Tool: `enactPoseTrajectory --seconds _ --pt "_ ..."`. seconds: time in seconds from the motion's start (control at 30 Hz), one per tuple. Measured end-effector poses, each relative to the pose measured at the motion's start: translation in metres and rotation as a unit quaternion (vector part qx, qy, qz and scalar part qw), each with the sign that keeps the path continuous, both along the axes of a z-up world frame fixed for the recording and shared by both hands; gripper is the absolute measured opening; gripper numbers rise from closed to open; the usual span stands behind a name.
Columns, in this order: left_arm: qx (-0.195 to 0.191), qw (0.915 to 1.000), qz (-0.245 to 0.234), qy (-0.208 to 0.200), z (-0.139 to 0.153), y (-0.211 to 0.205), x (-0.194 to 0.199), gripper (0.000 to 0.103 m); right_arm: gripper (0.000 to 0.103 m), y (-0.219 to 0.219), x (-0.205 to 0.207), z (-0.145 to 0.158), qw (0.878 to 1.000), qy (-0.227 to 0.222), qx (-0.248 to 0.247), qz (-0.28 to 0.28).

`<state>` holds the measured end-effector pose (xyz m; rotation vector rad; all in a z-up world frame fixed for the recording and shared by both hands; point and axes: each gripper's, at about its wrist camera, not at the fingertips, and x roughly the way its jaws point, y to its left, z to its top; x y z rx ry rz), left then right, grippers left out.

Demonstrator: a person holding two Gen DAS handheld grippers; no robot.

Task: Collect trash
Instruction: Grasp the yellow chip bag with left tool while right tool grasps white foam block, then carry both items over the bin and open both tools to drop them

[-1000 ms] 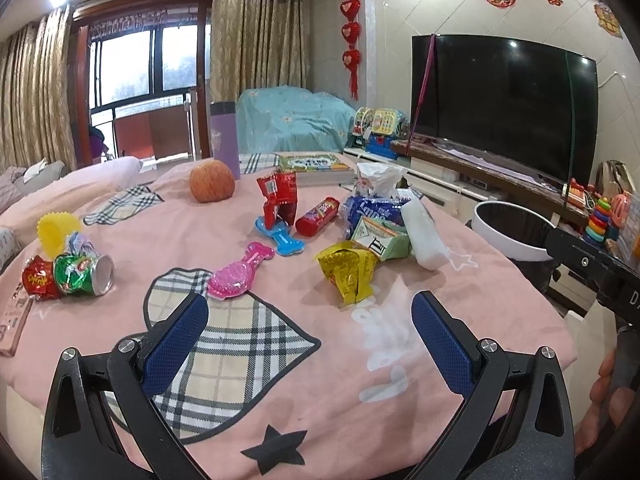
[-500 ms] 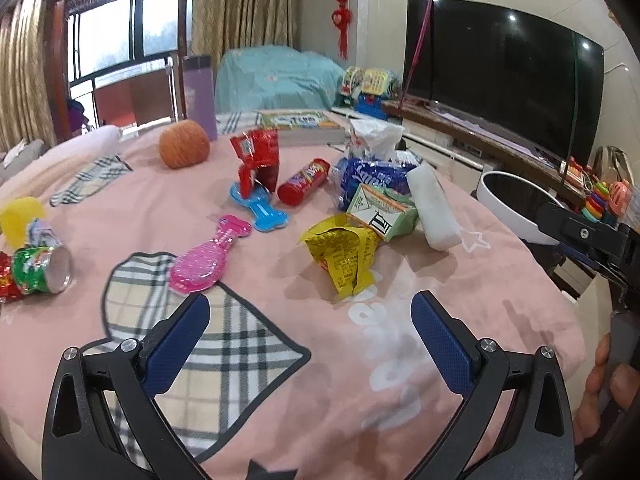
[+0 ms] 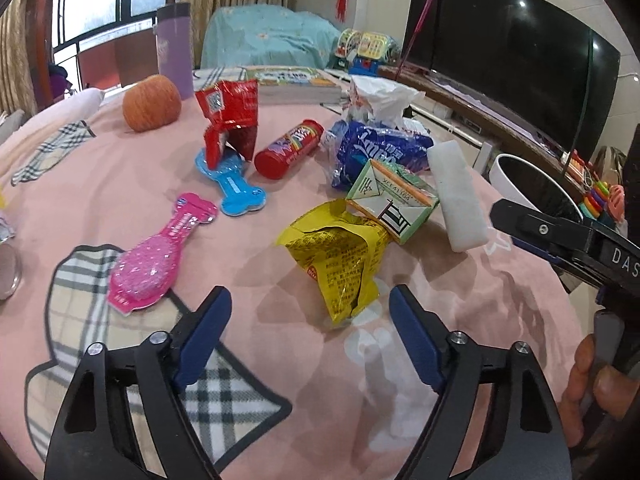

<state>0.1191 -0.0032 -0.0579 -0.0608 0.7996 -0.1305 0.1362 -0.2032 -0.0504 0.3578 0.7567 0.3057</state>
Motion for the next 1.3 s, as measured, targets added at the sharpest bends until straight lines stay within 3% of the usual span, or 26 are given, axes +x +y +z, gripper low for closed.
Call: enactPoseTrajectory --seconds 0.23,0.33,0.37,0.47,0.8,1.3 --pt "-0.01 0.9994 -0.014 0.028 -0.011 -0.006 0.017 0.052 0.069 0.006 0.022 -0.013 0.999 0.032 0.023 0.028" --pt "-0.009 0.9994 -0.024 0.023 -0.011 -0.008 0.017 0.037 0.053 0.009 0.03 -0.02 0.998 0.043 0.03 0.039" --pt "-0.01 0.9993 -0.028 0.021 -0.011 -0.009 0.017 0.027 0.05 0.01 0.029 -0.021 0.998 0.042 0.031 0.042" --pt "-0.018 0.9991 -0.035 0.017 -0.009 -0.008 0.014 0.021 0.049 0.01 0.023 -0.017 0.999 0.026 0.023 0.04" --pt "-0.036 0.9975 -0.061 -0.008 0.012 -0.02 -0.014 0.018 0.049 -0.019 -0.001 -0.005 0.999 0.01 0.028 0.012" --pt "-0.025 0.9884 -0.149 -0.02 0.027 -0.092 -0.023 0.018 0.049 -0.081 -0.031 0.007 0.998 -0.003 0.026 -0.056"
